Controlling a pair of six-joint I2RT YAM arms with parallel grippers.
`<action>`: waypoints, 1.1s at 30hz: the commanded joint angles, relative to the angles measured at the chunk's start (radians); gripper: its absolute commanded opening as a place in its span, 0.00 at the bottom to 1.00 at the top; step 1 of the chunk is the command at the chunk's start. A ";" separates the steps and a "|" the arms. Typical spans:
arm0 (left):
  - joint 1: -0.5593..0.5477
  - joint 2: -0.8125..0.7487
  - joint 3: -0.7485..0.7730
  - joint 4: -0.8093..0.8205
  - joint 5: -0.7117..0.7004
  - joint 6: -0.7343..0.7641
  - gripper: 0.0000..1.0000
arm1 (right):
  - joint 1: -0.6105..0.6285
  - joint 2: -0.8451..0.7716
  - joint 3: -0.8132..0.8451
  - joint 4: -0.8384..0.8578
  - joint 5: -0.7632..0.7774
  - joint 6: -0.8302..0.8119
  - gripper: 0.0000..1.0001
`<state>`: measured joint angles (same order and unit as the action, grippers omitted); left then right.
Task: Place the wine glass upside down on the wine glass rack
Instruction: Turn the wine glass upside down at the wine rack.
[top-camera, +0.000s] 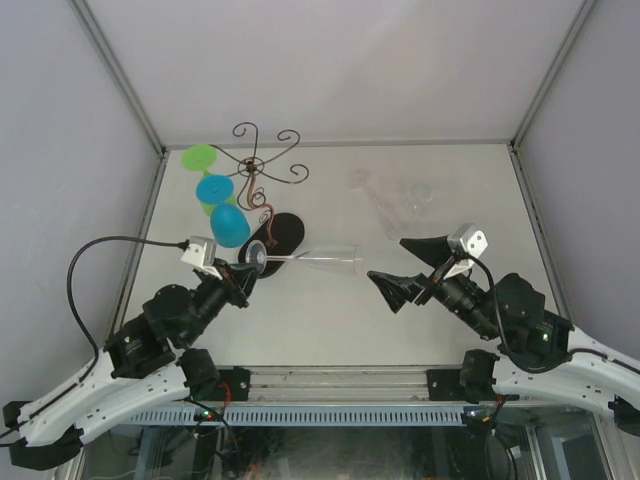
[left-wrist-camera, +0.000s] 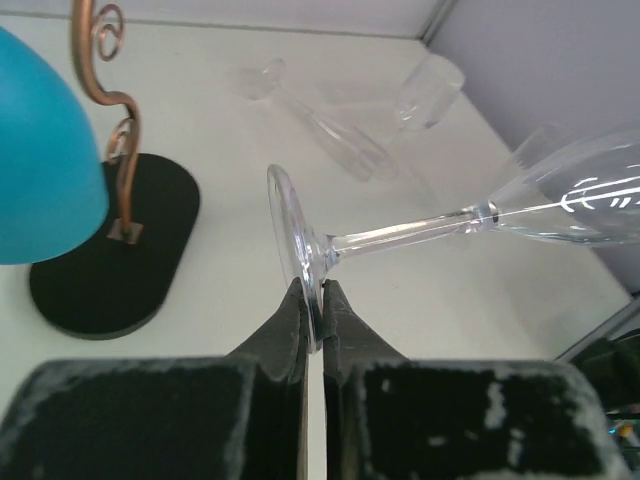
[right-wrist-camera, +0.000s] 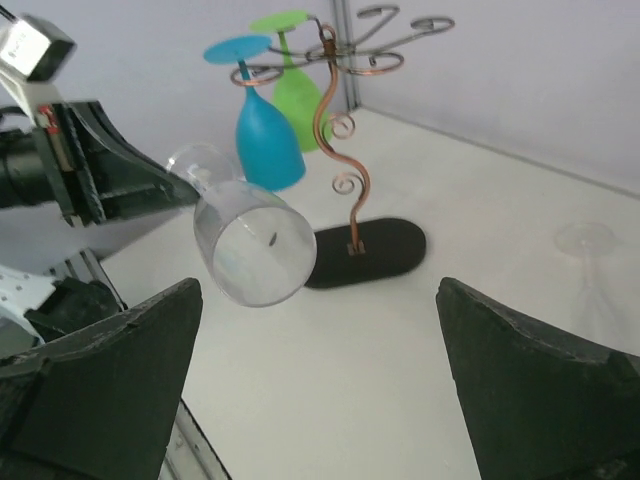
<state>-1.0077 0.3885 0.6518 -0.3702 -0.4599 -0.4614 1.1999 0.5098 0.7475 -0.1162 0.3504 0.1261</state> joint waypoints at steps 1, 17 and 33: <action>-0.003 0.008 0.108 -0.131 -0.073 0.122 0.00 | -0.004 0.071 0.137 -0.250 0.054 0.038 0.99; -0.009 0.155 0.276 -0.349 -0.134 0.377 0.00 | -0.224 0.283 0.399 -0.563 -0.275 0.131 0.89; -0.047 0.240 0.268 -0.278 -0.055 0.532 0.00 | -0.324 0.522 0.422 -0.443 -0.634 0.130 0.76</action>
<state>-1.0416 0.5968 0.8711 -0.7177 -0.5285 -0.0017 0.8772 1.0176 1.1248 -0.6388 -0.2047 0.2497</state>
